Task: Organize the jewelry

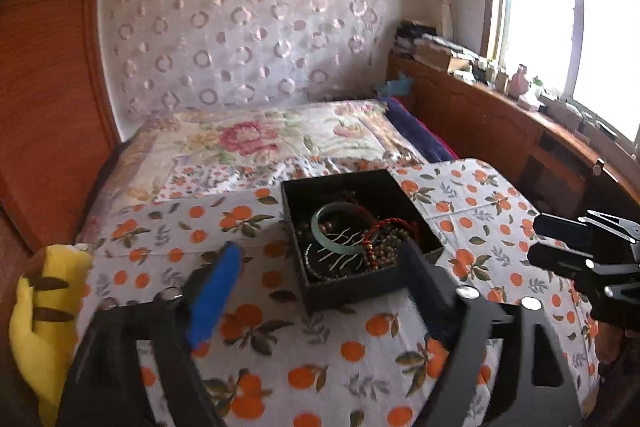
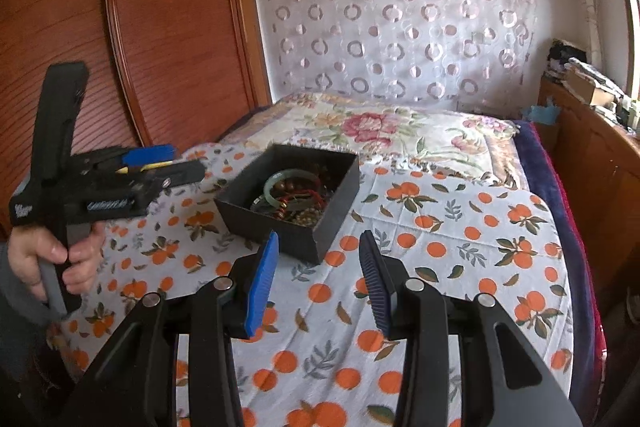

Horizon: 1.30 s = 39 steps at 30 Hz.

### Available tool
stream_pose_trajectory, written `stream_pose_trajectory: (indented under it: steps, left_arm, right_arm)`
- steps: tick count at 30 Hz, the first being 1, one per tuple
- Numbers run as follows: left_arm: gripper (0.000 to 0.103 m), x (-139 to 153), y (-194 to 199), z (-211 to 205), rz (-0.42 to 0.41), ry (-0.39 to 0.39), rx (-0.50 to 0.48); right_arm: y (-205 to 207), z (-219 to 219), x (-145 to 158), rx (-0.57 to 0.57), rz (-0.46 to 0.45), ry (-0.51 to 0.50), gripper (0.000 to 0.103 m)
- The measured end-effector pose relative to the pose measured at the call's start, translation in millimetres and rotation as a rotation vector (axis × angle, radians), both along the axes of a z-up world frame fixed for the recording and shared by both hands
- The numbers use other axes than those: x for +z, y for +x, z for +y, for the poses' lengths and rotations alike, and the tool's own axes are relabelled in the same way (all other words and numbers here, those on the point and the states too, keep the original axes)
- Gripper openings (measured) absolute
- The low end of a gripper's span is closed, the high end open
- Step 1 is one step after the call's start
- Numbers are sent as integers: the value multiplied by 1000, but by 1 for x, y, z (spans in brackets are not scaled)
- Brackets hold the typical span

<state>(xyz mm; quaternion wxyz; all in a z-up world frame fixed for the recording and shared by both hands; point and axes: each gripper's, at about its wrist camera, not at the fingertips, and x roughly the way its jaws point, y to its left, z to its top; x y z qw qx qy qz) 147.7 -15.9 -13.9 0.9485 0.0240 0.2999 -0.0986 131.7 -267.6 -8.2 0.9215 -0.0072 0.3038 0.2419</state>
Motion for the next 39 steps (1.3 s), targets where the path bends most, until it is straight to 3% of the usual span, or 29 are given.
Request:
stream_pose_trajectory:
  steps: [3,6,10,12,19,39]
  left_arm:
    - [93,10,-24,6,-19,13,36]
    - [96,19,-47,14,-35,5,59]
    - [96,26,-73,22,-44,11,111]
    - [96,28,-83,25,-52,11,131]
    - [96,34,-103,29,-68,-3,155]
    - [96,34,-112,20,-81,-4,142]
  right_arm:
    - [-14,-1,11,-27,-25,17,58]
    - [-30,-2,23,-53,-54,41,70]
    - [-50,-4,37,-111,-97,63,94]
    - [-61,-3,41,-140,-121,51,100]
    - [-76,1,41,-176,-133,20,101]
    - [-76,4,39,-203,-143,23,101]
